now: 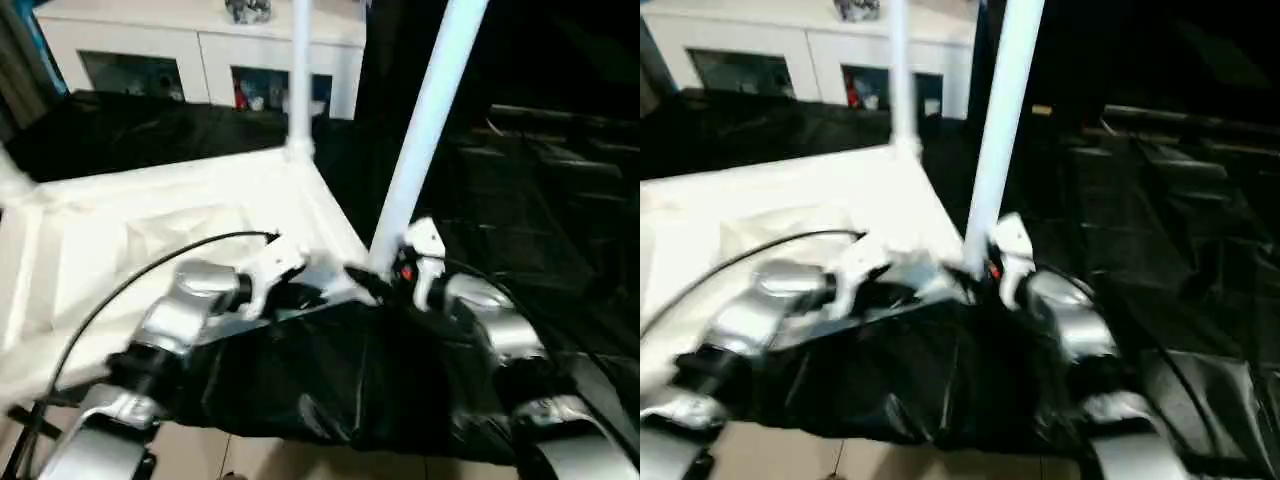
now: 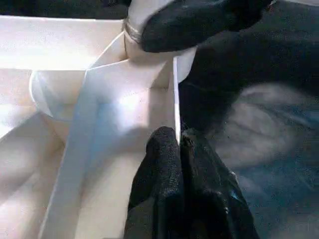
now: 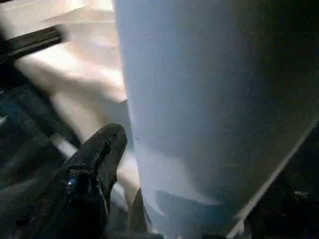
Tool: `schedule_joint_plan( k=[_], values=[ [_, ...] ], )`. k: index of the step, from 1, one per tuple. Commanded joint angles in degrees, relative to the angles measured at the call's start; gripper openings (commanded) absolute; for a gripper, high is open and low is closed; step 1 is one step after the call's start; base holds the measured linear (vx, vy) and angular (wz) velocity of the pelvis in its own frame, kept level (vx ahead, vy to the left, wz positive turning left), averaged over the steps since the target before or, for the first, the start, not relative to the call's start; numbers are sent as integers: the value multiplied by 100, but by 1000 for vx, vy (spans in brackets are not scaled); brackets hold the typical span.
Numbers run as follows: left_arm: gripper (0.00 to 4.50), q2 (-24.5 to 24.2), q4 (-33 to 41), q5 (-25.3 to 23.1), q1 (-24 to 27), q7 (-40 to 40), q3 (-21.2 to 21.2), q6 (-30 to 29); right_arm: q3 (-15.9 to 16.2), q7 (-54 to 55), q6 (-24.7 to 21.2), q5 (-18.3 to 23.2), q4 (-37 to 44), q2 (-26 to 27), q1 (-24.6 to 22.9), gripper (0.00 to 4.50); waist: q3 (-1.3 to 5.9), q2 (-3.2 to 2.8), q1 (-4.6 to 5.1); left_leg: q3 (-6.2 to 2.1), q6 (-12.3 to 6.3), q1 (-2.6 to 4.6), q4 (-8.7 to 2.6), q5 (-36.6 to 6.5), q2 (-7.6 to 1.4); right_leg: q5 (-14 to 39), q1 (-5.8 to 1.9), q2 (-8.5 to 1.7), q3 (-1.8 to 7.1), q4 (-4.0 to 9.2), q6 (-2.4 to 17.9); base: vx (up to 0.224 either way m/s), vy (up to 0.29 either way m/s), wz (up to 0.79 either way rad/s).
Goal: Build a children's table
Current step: Rotate leg to tighten
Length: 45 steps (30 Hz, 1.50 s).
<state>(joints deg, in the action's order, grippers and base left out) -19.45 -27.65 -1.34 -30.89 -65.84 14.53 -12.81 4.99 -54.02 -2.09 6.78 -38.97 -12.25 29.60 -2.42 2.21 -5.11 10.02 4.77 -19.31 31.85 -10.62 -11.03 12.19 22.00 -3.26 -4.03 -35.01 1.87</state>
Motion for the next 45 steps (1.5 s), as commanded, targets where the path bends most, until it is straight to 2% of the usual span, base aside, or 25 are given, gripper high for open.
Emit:
schedule_joint_plan(
  k=[1, 2, 6, 8, 15, 16, 22, 26, 27, 28, 29, 31, 33, 36, 37, 38, 39, 40, 44, 45],
  values=[
    [0, 50, 257, 175, -33, -409, 270, 210, 598, -910, -245, 13, 206, 12, -143, 347, 255, -32, -33, -59, -418, -17, -317, -994, -280, 822, -270, -516, 328, 443, 1176, 0, 0, 0],
    [0, -16, 271, 192, -26, -506, 274, 225, 671, -1110, -289, 13, 282, -71, -177, 347, 257, -47, -48, -55, -396, -11, -317, -1023, -286, 853, -265, -511, 324, 441, 1176, 0, 0, 0],
    [0, -251, 459, 269, 63, -890, 342, 250, 906, -1774, -442, 54, 526, -349, -301, 347, 266, -33, -78, -56, -400, -32, -305, -939, -292, 817, -277, -524, 325, 422, 1169, 0, 0, 0],
    [0, -311, 567, 337, 110, -1015, 350, 223, 962, -1994, -560, 115, 661, -421, -356, 324, 275, -38, -97, -51, -416, -28, -299, -875, -288, 726, -272, -521, 320, 411, 1196, 0, 0, 0],
    [0, -362, 656, 394, 140, -1162, 349, 194, 1027, -2199, -738, 217, 899, -477, -488, 274, 265, -32, -148, -50, -360, -21, -301, -856, -280, 818, -260, -523, 318, 423, 1166, 0, 0, 0],
    [0, -360, 657, 399, 140, -1184, 349, 195, 1030, -2215, -769, 226, 940, -475, -508, 256, 264, -30, -152, -55, -344, -19, -305, -858, -282, 845, -260, -521, 319, 422, 1145, 0, 0, 0],
    [0, -287, 670, 419, 165, -1099, 334, 81, 905, -2023, -898, 285, 1004, -369, -559, 246, 270, -31, -155, -54, -325, -22, -299, -850, -270, 872, -262, -523, 318, 427, 1120, 0, 0, 0],
    [0, -73, 427, 245, 67, -496, 218, -125, 616, -1315, -977, 307, 913, -109, -582, 245, 253, -33, -137, -65, -267, -21, -317, -941, -272, 1083, -249, -530, 321, 454, 1078, 0, 0, 0],
    [0, -53, 403, 230, 55, -442, 208, -139, 598, -1249, -977, 300, 897, -86, -582, 245, 239, -33, -123, -70, -211, -8, -326, -1075, -266, 1308, -233, -537, 325, 479, 1045, 0, 0, 0],
    [0, 155, 197, 135, -59, 16, 112, -208, 449, -608, -947, 198, 665, 125, -546, 244, 241, -31, -122, -75, -181, -4, -326, -1118, -262, 1421, -236, -544, 326, 489, 1020, 0, 0, 0],
    [0, 280, 102, 100, -119, 225, 80, -264, 373, -282, -900, 149, 526, 236, -519, 244, 228, 12, -100, -72, -132, 3, -335, -1203, -248, 1693, -224, -540, 328, 526, 938, 0, 0, 0],
    [0, 488, -45, 23, -209, 583, 41, -317, 234, 270, -936, 92, 281, 424, -450, 237, 221, -16, -94, -97, -28, 41, -356, -1375, -255, 2132, -204, -560, 332, 563, 813, 0, 0, 0],
    [0, 738, -140, -5, -284, 910, 9, -418, 82, 850, -929, 62, 3, 633, -359, 235, 230, 1, -77, -105, -18, 16, -363, -1335, -261, 2051, -216, -562, 337, 544, 798, 0, 0, 0],
    [0, 1128, -288, -68, -401, 1382, 19, -534, -159, 1774, -854, 43, -491, 973, -153, 227, 232, -25, -42, -102, -10, 29, -362, -1387, -255, 1909, -193, -554, 341, 549, 842, 0, 0, 0],
    [0, 1193, -318, -85, -423, 1472, 23, -548, -202, 1939, -839, 37, -576, 1032, -112, 225, 233, -3, -28, -95, -2, 25, -359, -1398, -244, 1932, -198, -554, 341, 561, 827, 0, 0, 0],
    [0, 1395, -429, -143, -492, 1722, 50, -575, -364, 2548, -836, 25, -905, 1230, 73, 221, 244, -7, -25, -99, 1, 29, -351, -1371, -244, 1911, -200, -558, 341, 552, 828, 0, 0, 0],
    [0, 1438, -453, -155, -507, 1771, 58, -576, -396, 2659, -829, 18, -972, 1274, 113, 217, 250, -22, -10, -99, 18, 33, -353, -1350, -245, 1840, -191, -552, 346, 547, 847, 0, 0, 0],
    [0, 1557, -547, -215, -558, 1887, 84, -530, -434, 2933, -748, -60, -1132, 1431, 243, 213, 257, -66, -6, -104, 26, 22, -356, -1363, -249, 1679, -201, -547, 346, 538, 875, 0, 0, 0],
    [0, 1597, -625, -326, -607, 1863, 175, -412, -348, 3172, -411, -321, -1295, 1588, 404, 210, 258, -50, 0, -101, -9, 17, -359, -1478, -228, 1708, -205, -540, 340, 551, 801, 0, 0, 0],
    [0, 1564, -603, -319, -595, 1814, 190, -412, -327, 3138, -293, -358, -1291, 1573, 405, 239, 262, -48, -6, -103, -22, 14, -358, -1505, -237, 1733, -207, -550, 342, 557, 785, 0, 0, 0]
  ],
)
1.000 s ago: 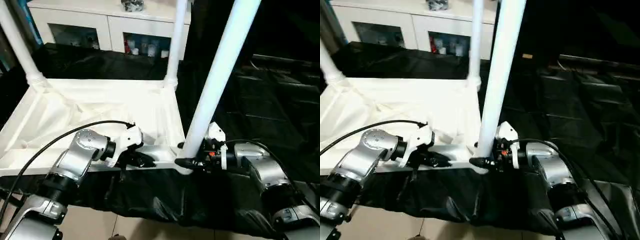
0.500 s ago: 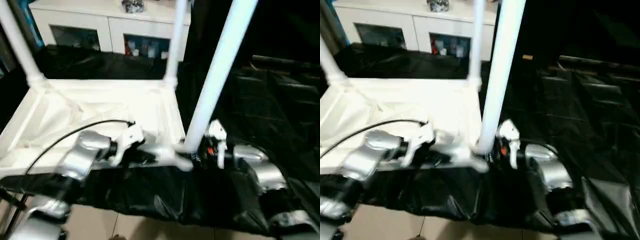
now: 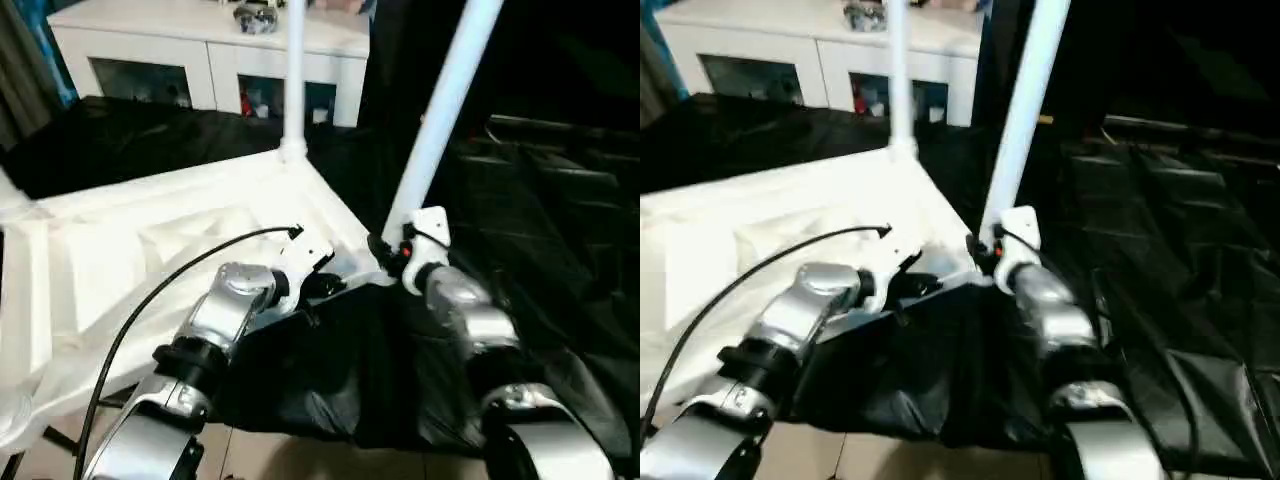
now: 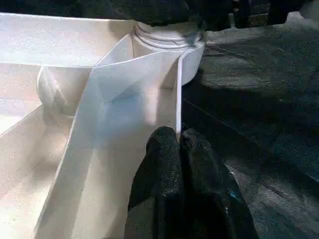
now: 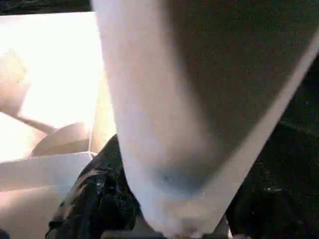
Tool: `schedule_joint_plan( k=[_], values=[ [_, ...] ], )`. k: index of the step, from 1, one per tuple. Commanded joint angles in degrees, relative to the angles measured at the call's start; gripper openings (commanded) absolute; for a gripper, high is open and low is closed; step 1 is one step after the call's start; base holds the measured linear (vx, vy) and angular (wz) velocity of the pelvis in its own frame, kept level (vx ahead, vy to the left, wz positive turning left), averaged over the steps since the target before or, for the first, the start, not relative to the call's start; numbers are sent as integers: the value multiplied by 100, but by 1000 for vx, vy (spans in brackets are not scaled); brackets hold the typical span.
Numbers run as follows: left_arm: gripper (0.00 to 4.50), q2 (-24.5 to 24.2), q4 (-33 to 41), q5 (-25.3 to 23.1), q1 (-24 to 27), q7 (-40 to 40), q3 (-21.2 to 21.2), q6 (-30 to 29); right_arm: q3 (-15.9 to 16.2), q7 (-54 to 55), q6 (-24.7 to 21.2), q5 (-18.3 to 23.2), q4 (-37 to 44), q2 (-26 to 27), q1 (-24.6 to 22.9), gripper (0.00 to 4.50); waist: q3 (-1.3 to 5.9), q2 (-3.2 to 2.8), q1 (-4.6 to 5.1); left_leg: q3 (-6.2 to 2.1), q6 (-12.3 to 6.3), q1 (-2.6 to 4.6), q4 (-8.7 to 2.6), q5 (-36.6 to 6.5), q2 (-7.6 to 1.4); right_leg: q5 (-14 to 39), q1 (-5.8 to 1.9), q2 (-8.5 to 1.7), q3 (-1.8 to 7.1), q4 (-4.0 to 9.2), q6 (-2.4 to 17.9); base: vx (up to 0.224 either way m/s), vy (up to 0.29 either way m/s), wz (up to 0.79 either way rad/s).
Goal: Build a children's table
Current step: Rotate leg to tighten
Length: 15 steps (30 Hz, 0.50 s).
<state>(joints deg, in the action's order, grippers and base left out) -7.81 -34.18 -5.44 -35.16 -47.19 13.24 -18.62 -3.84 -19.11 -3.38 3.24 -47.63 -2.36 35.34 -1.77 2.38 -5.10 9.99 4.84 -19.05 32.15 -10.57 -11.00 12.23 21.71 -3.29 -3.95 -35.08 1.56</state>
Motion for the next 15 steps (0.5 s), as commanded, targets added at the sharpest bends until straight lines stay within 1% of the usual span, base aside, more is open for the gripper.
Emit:
schedule_joint_plan(
  k=[1, 2, 3, 4, 6, 7, 8, 9, 10, 12, 13, 14, 15],
  values=[
    [0, 363, 72, 93, -156, -87, 326, 175, 553, -389, -104, -16, -413, 559, -171, 257, 198, -66, -2, -102, -37, -11, -395, -1524, -246, 1685, -175, -537, 335, 557, 829, 0, 0, 0],
    [0, 350, 77, 87, -151, -91, 319, 174, 541, -381, -48, -29, -449, 552, -153, 269, 198, -70, -3, -103, -42, -11, -399, -1528, -251, 1650, -174, -539, 334, 553, 841, 0, 0, 0],
    [0, 290, 112, 87, -130, -162, 321, 184, 489, -525, -55, 50, -435, 529, -158, 277, 195, -69, 4, -102, -49, -18, -402, -1534, -250, 1611, -175, -534, 335, 549, 861, 0, 0, 0],
    [0, 225, 145, 85, -107, -238, 327, 209, 461, -672, -43, 107, -402, 495, -172, 277, 196, -71, 0, -100, -78, -16, -403, -1537, -250, 1579, -178, -534, 337, 550, 873, 0, 0, 0],
    [0, 76, 216, 97, -48, -416, 340, 275, 446, -1071, -32, 223, -310, 404, -207, 305, 201, -72, -7, -100, -124, -19, -402, -1525, -253, 1507, -189, -538, 338, 546, 890, 0, 0, 0],
    [0, -8, 241, 103, -14, -503, 350, 330, 493, -1281, 12, 205, -270, 342, -232, 314, 213, -78, 7, -99, -144, -44, -401, -1405, -252, 1321, -211, -533, 340, 519, 917, 0, 0, 0],
    [0, -73, 268, 121, 16, -596, 357, 386, 556, -1466, 44, 180, -216, 286, -264, 319, 216, -69, 4, -96, -160, -47, -398, -1358, -250, 1264, -215, -537, 335, 521, 927, 0, 0, 0],
    [0, -154, 307, 150, 54, -718, 361, 430, 646, -1698, 91, 142, -135, 211, -314, 326, 227, -64, -2, -92, -206, -57, -379, -1234, -252, 1058, -236, -544, 337, 501, 975, 0, 0, 0],
    [0, -289, 390, 204, 119, -922, 351, 460, 777, -2148, 127, 146, 59, 62, -430, 326, 230, -57, -2, -82, -272, -70, -367, -1092, -249, 817, -250, -536, 336, 478, 1029, 0, 0, 0],
    [0, -422, 493, 278, 191, -1181, 348, 566, 878, -2567, 120, 190, 243, -75, -531, 326, 235, -60, 1, -75, -371, -67, -356, -934, -249, 516, -253, -523, 330, 450, 1116, 0, 0, 0],
    [0, -481, 552, 324, 221, -1308, 347, 586, 929, -2785, 84, 232, 350, -148, -584, 326, 229, -66, -2, -67, -383, -47, -356, -941, -261, 471, -235, -527, 333, 446, 1176, 0, 0, 0],
    [0, -535, 608, 368, 248, -1426, 347, 599, 978, -2991, 46, 273, 453, -218, -635, 326, 231, -63, -6, -71, -390, -47, -358, -944, -264, 470, -250, -528, 327, 441, 1198, 0, 0, 0],
    [0, -560, 636, 388, 258, -1480, 346, 602, 1006, -3101, 35, 293, 503, -257, -659, 326, 225, -68, -10, -68, -403, -47, -358, -959, -269, 485, -244, -527, 327, 441, 1234, 0, 0, 0]
  ],
)
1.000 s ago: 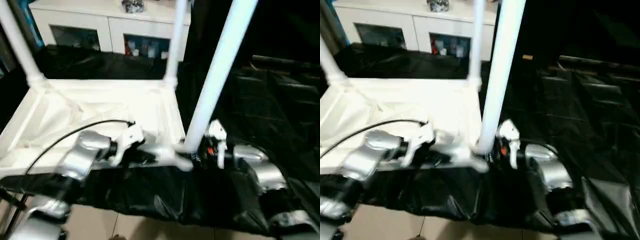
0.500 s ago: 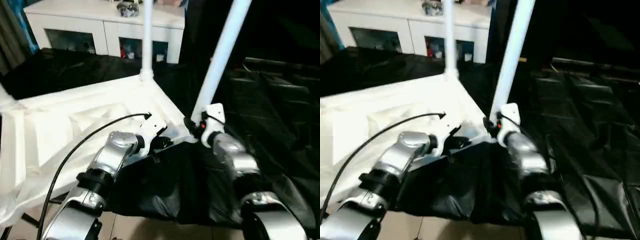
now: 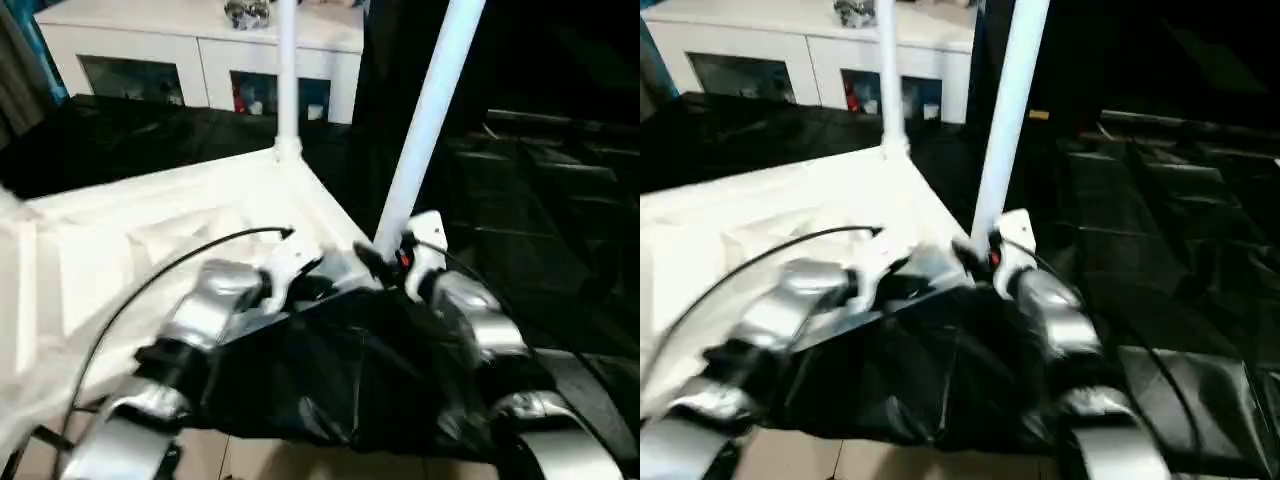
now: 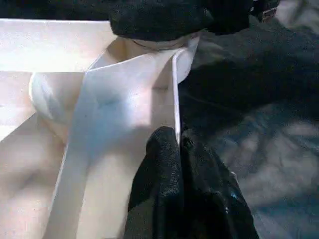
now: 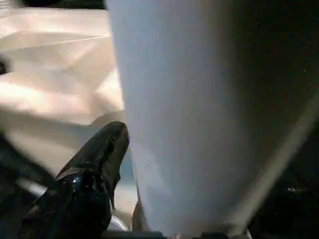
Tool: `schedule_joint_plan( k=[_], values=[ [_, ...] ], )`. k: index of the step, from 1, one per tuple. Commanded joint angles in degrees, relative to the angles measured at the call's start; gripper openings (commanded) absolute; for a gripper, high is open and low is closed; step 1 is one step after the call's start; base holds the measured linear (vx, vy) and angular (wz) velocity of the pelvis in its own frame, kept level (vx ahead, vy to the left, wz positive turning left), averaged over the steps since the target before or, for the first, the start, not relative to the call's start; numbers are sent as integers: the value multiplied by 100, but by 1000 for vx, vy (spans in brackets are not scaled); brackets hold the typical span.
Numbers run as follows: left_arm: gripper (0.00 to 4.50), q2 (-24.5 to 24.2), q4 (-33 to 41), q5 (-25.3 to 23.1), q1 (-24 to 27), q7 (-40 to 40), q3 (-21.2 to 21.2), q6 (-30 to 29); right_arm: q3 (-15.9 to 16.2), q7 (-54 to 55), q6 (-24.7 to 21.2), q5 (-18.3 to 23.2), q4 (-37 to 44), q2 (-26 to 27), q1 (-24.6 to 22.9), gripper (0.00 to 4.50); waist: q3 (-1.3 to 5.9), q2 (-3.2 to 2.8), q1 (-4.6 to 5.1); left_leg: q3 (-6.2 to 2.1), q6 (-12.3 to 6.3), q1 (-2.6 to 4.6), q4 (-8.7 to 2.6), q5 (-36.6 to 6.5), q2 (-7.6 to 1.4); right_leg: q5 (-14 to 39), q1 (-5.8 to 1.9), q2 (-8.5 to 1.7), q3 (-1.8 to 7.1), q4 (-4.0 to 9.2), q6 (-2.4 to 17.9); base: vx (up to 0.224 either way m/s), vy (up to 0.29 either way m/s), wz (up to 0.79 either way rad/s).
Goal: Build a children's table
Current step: Rotate leg to tighten
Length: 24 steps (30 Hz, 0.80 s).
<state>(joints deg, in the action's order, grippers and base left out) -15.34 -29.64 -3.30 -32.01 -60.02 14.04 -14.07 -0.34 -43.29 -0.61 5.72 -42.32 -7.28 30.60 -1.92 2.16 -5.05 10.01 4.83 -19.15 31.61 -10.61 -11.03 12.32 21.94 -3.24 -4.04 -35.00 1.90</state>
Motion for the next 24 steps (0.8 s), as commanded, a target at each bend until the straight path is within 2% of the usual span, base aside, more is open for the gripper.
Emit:
schedule_joint_plan(
  k=[1, 3, 4, 6, 7, 11, 12, 13, 15, 19, 24],
  values=[
    [0, 99, 275, 241, -25, -387, 265, 159, 768, -1097, -287, 122, 172, 82, -279, 326, 225, -26, -18, -67, -405, -35, -310, -1014, -260, 630, -274, -527, 331, 454, 1179, 0, 0, 0],
    [0, -55, 354, 291, -1, -636, 277, 209, 970, -1712, -350, 221, 503, -184, -425, 326, 220, -43, -33, -73, -410, -30, -317, -1087, -274, 782, -272, -533, 332, 462, 1154, 0, 0, 0],
    [0, -55, 354, 291, -1, -636, 277, 209, 970, -1712, -350, 221, 503, -184, -425, 326, 211, -23, -41, -69, -408, -34, -321, -1107, -278, 886, -271, -533, 333, 470, 1128, 0, 0, 0],
    [0, -269, 395, 325, 22, -932, 282, 302, 1158, -2418, -433, 284, 836, -490, -561, 326, 215, -30, -73, -62, -419, -25, -309, -1098, -287, 942, -267, -533, 335, 466, 1107, 0, 0, 0],
    [0, -344, 430, 344, 39, -1033, 286, 312, 1216, -2620, -476, 295, 923, -595, -586, 292, 203, 3, -73, -55, -445, -42, -311, -1052, -281, 957, -270, -514, 323, 466, 1091, 0, 0, 0],
    [0, -531, 552, 405, 100, -1314, 303, 333, 1313, -3085, -650, 307, 1184, -828, -644, 281, 204, -23, -127, -55, -411, -35, -304, -970, -288, 1082, -255, -533, 329, 465, 1055, 0, 0, 0],
    [0, -560, 564, 408, 110, -1360, 301, 340, 1332, -3143, -682, 311, 1220, -859, -648, 281, 206, -20, -134, -57, -417, -36, -302, -957, -289, 1051, -258, -530, 328, 461, 1050, 0, 0, 0],
    [0, -583, 573, 411, 117, -1397, 300, 343, 1347, -3182, -700, 313, 1244, -880, -651, 256, 209, -22, -151, -51, -423, -40, -297, -910, -282, 975, -253, -525, 325, 452, 1059, 0, 0, 0],
    [0, -697, 585, 410, 133, -1508, 296, 375, 1402, -3290, -770, 345, 1346, -942, -666, 256, 214, -6, -158, -48, -415, -38, -291, -852, -277, 889, -251, -523, 326, 444, 1067, 0, 0, 0],
    [0, -737, 583, 416, 140, -1520, 274, 378, 1449, -3335, -834, 380, 1421, -958, -706, 223, 218, -6, -154, -51, -390, -42, -288, -838, -267, 874, -258, -526, 322, 434, 1070, 0, 0, 0],
    [0, -715, 592, 448, 167, -1468, 270, 308, 1472, -3373, -972, 420, 1536, -941, -812, 214, 216, -6, -158, -53, -370, -42, -288, -836, -265, 969, -258, -528, 325, 446, 1019, 0, 0, 0]
  ],
)
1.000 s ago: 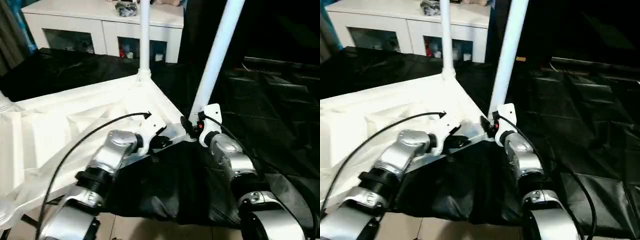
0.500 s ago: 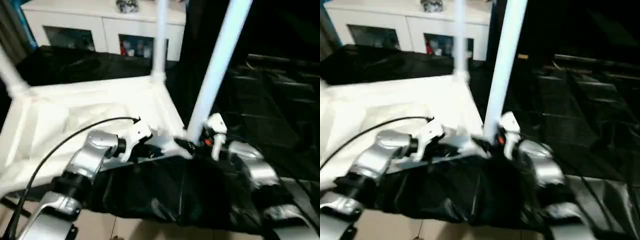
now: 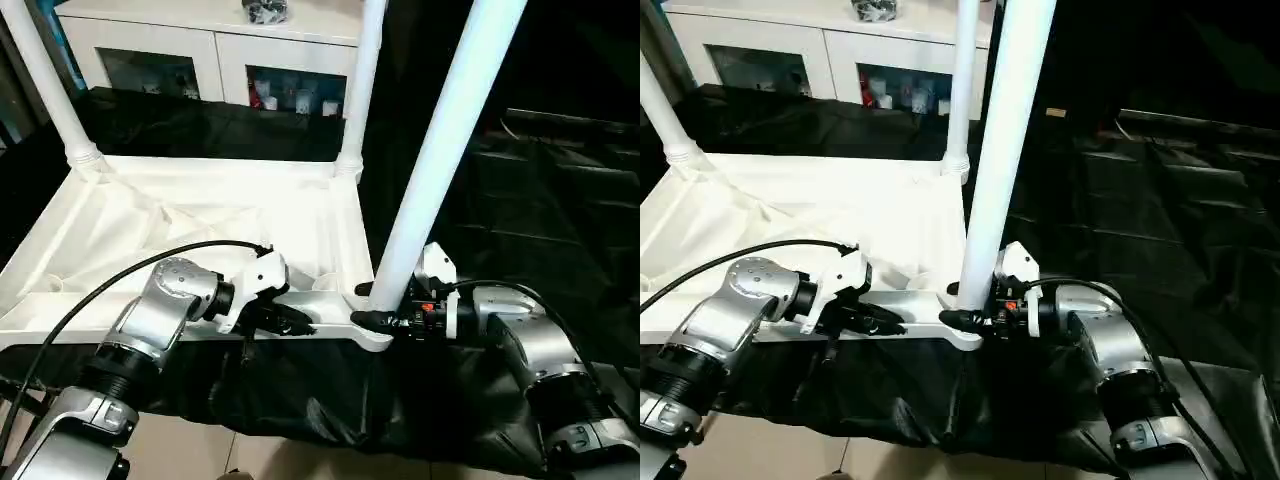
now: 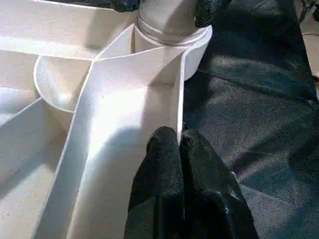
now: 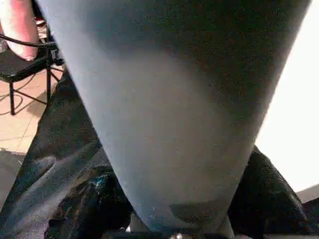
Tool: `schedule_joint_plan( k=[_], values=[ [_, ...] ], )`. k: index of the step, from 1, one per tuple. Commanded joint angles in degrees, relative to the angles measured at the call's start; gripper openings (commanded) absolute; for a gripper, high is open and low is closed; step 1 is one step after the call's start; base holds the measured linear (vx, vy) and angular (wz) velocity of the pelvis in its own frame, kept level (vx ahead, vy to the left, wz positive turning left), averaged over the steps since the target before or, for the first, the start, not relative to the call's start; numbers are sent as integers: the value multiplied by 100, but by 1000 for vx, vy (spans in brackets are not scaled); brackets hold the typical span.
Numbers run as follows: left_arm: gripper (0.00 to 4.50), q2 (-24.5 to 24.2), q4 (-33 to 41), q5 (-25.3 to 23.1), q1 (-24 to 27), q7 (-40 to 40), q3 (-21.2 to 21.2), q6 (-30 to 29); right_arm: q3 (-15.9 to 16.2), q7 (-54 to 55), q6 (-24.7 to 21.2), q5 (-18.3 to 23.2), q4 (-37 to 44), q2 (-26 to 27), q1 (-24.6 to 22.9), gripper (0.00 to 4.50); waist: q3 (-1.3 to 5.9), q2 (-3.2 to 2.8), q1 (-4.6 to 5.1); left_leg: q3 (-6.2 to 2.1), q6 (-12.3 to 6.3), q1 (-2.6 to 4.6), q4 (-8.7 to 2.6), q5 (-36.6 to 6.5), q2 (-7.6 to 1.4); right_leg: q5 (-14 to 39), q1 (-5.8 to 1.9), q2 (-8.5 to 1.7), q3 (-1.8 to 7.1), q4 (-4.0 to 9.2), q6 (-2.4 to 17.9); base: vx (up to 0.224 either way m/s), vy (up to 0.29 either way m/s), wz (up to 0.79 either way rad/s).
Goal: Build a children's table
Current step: Rotate leg to tighten
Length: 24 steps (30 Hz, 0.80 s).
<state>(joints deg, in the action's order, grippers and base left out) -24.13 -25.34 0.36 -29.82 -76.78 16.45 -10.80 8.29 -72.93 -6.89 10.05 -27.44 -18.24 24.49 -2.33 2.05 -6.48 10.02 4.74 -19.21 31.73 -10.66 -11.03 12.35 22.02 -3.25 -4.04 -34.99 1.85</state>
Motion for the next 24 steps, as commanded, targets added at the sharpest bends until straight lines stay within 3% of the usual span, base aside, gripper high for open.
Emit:
schedule_joint_plan(
  k=[1, 2, 3, 5, 7, 10, 12, 19, 24],
  values=[
    [0, 182, 154, 70, -52, 249, 25, -33, 583, -376, -386, 6, 66, 170, -220, 212, 263, 7, -13, -55, -365, -34, -299, -811, -266, 923, -268, -522, 323, 436, 1027, 0, 0, 0],
    [0, 186, 152, 68, -52, 258, 24, -35, 578, -368, -395, 10, 70, 173, -225, 211, 260, 9, -8, -54, -370, -35, -300, -811, -263, 913, -267, -518, 322, 438, 1030, 0, 0, 0],
    [0, 196, 150, 58, -51, 287, 19, -44, 530, -285, -459, 35, 78, 208, -248, 211, 249, -32, -16, -58, -364, -32, -304, -831, -262, 956, -259, -520, 321, 445, 1027, 0, 0, 0],
    [0, 376, -13, -27, -146, 675, -17, -142, 387, 128, -591, 12, 13, 358, -295, 210, 243, -10, -6, -56, -337, -24, -310, -882, -265, 1018, -254, -515, 323, 456, 1016, 0, 0, 0],
    [0, 476, -101, -51, -202, 841, -36, -168, 311, 420, -552, -43, -102, 470, -274, 210, 229, -1, -9, -59, -300, -16, -319, -1034, -255, 1360, -247, -533, 324, 500, 948, 0, 0, 0],
    [0, 984, -460, -193, -446, 1574, -64, -260, -66, 2024, -391, -316, -829, 1002, -26, 209, 195, 5, 42, -101, -64, 33, -357, -1417, -244, 2495, -198, -567, 320, 607, 694, -17, 0, -1],
    [0, 1181, -578, -259, -524, 1828, -39, -291, -201, 2577, -318, -373, -1119, 1175, 83, 207, 193, 11, 55, -112, -25, 20, -371, -1439, -246, 2638, -196, -579, 325, 625, 597, 0, 0, 0],
    [0, 1972, -962, -499, -769, 2704, 114, -444, -648, 4311, -302, -373, -2001, 1871, 530, 199, 229, -12, 128, -111, -32, 19, -369, -1533, -253, 2081, -176, -556, 347, 597, 714, 0, 0, 0],
    [0, 2128, -1089, -688, -821, 2861, 215, -353, -653, 4964, 91, -683, -2490, 2150, 859, 199, 250, 0, 137, -102, -17, 5, -363, -1482, -242, 1716, -197, -550, 341, 558, 814, 0, 0, 0]
  ],
)
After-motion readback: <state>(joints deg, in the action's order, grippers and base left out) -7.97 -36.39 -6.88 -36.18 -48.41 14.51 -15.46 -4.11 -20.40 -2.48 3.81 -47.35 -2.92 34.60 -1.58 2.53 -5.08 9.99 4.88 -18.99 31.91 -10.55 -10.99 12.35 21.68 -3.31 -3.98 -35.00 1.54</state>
